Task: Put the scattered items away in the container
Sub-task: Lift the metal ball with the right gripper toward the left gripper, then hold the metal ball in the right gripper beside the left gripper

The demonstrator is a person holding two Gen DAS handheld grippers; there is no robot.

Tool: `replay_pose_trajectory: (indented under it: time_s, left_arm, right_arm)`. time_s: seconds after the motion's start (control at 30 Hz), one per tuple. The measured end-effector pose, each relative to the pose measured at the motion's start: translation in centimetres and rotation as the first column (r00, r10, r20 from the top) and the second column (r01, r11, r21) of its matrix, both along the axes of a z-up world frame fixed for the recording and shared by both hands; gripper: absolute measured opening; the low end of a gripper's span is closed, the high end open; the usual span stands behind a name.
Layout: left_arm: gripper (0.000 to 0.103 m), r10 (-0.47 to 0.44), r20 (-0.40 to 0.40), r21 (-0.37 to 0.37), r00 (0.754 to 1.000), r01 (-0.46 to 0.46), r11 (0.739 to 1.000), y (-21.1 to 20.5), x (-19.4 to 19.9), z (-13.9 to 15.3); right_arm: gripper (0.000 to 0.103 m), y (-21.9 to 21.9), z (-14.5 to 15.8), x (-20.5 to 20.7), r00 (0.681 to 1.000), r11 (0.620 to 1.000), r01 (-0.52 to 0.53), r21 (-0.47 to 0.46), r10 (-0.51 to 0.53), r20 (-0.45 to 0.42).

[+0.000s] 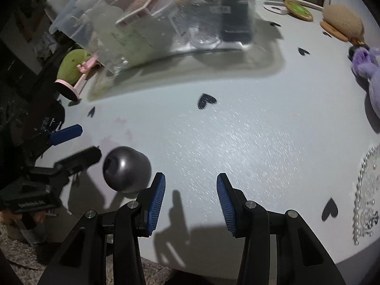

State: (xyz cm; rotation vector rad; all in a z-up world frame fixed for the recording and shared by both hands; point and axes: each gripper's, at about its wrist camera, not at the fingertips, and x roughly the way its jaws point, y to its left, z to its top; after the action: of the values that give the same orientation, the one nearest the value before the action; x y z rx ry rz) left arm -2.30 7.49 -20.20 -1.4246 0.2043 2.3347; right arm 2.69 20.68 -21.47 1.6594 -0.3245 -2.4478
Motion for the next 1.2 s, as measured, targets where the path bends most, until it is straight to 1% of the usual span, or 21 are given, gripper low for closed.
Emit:
replay_pose_trajectory:
  time_s: [0.17,0.3,0.43,0.57,0.63,0.77,0.8,0.87,0.9,0.97,1.03,1.13,1.2]
  left_arm:
    - [0.085,-0.022,-0.003,-0.012,1.0,0.022,1.0,0.3,0.4,-0.4]
    - [0.085,-0.016,0.014,-0.009,1.0,0.016,1.0,-0.1,0.6,-0.3]
    - [0.085,-0.006,0.011,-0.016,1.0,0.006,1.0,-0.7,1.2,-0.1]
    - [0.085,0.005,0.013,-0.012,1.0,-0.004,1.0,-1.7,1.7,-0.2]
    - [0.085,0.014,0.016,-0.01,1.0,-0.013,1.0,-2.2,1.9,-0.2]
    - [0.085,0.01,0.011,-0.009,1.0,-0.01,1.0,-3.2,2.2,-0.2]
    - [0.085,0.011,0.016,-0.004,1.0,-0.011,1.0,-3.3,2.2,-0.2]
    - [0.085,0.007,0.026,0.004,1.0,-0.007,1.0,-3.4,2.0,-0.3]
    - [0.085,0.002,0.03,0.005,1.0,-0.002,1.0,-3.4,2.0,-0.3]
    - [0.085,-0.006,0.042,0.013,0.999,0.006,1.0,-3.5,1.8,-0.4]
    - [0.085,-0.007,0.065,0.03,0.998,0.005,1.0,-3.7,1.5,-0.5]
    - [0.085,-0.011,0.088,0.05,0.996,0.007,0.999,-3.9,1.3,-0.6]
    - [0.085,-0.018,0.089,0.052,0.996,0.013,0.999,-3.9,1.2,-0.6]
  right_arm:
    - [0.046,-0.4,-0.3,0.0,1.0,0.999,-0.021,0.029,0.021,0.004]
    - [0.046,-1.5,-0.9,-1.1,0.998,0.997,-0.065,0.042,0.065,0.005]
    - [0.046,-2.8,-1.3,-2.0,0.993,0.992,-0.116,0.047,0.116,0.006]
    - [0.046,-4.7,-1.3,-1.9,0.979,0.978,-0.203,0.036,0.203,0.005]
    - [0.046,-5.9,-1.3,-1.6,0.967,0.966,-0.254,0.051,0.254,0.001]
    - [0.046,-6.8,-1.3,-0.9,0.949,0.947,-0.316,0.06,0.317,0.006]
    - [0.046,-6.9,-1.0,-0.6,0.942,0.94,-0.335,0.069,0.336,-0.007]
    - [0.046,-7.3,0.0,0.4,0.917,0.916,-0.387,0.106,0.394,-0.054]
    - [0.047,-7.5,0.4,1.0,0.902,0.901,-0.414,0.13,0.425,-0.073]
    - [0.05,-8.2,1.0,2.0,0.868,0.866,-0.466,0.183,0.487,-0.095]
    - [0.066,-9.1,1.3,2.7,0.834,0.831,-0.507,0.229,0.54,-0.112]
    - [0.066,-10.9,1.0,3.2,0.791,0.787,-0.546,0.288,0.597,-0.132]
    - [0.066,-11.8,0.6,3.2,0.77,0.765,-0.563,0.314,0.623,-0.138]
